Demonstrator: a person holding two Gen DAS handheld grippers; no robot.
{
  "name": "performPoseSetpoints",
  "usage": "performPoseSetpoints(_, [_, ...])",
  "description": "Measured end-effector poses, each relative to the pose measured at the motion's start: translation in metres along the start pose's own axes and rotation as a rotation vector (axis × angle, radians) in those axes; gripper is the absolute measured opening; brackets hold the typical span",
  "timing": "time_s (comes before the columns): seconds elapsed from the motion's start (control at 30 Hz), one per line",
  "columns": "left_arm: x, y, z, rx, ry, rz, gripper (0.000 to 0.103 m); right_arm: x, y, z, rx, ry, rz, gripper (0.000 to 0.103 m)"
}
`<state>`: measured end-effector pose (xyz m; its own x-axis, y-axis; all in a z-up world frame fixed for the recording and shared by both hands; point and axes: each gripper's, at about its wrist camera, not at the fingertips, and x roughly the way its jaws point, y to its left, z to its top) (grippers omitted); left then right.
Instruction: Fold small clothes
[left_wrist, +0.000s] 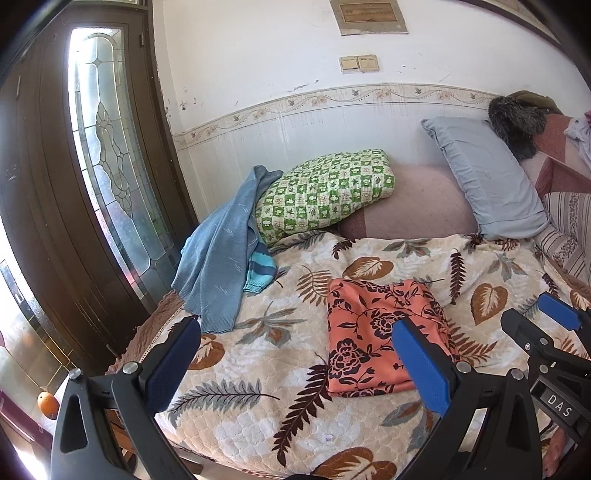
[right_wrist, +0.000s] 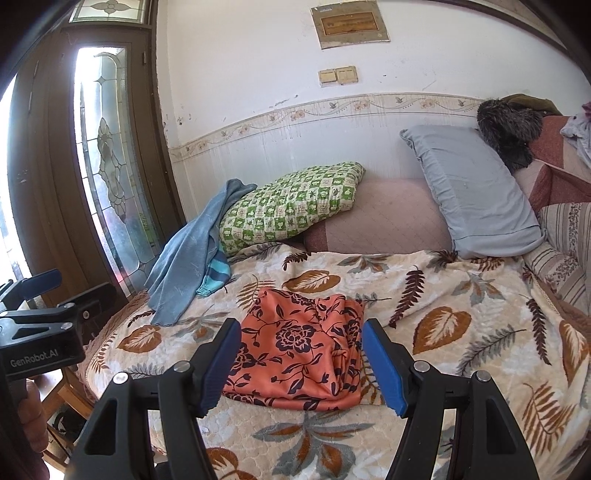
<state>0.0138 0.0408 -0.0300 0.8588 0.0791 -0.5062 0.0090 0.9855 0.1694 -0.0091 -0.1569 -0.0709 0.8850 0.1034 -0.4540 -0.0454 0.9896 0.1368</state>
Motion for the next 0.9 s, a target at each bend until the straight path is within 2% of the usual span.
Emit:
performPoseSetpoints(0.17, [-0.002, 0.014, -0.006, 0.005, 0.004, 0.021, 0.103, -0.001, 0.018, 0.001, -0.007, 0.019, 0.023, 0.071])
performPoseSetpoints(0.3, [0.015, 0.024, -0.009, -0.021, 0.079, -0.051, 0.103, 0.002, 0.025, -0.002, -0.004, 0.043, 0.029, 0.071])
performPoseSetpoints(0.37, [0.027, 0.026, -0.011, -0.033, 0.105, -0.074, 0.103, 0.006, 0.023, -0.004, 0.002, 0.052, 0.004, 0.071])
performPoseSetpoints(0.47, [0.041, 0.027, -0.013, -0.041, 0.094, -0.05, 0.103, 0.019, 0.022, -0.003, -0.011, 0.073, -0.031, 0.071])
performPoseSetpoints(0.6, [0.058, 0.032, -0.011, -0.055, 0.082, -0.071, 0.103, 0.037, 0.028, 0.0, -0.036, 0.086, -0.049, 0.071])
performPoseSetpoints(0.9, [0.1, 0.055, -0.011, -0.076, 0.139, -0.052, 0.103, 0.092, 0.042, -0.005, -0.012, 0.142, -0.02, 0.071])
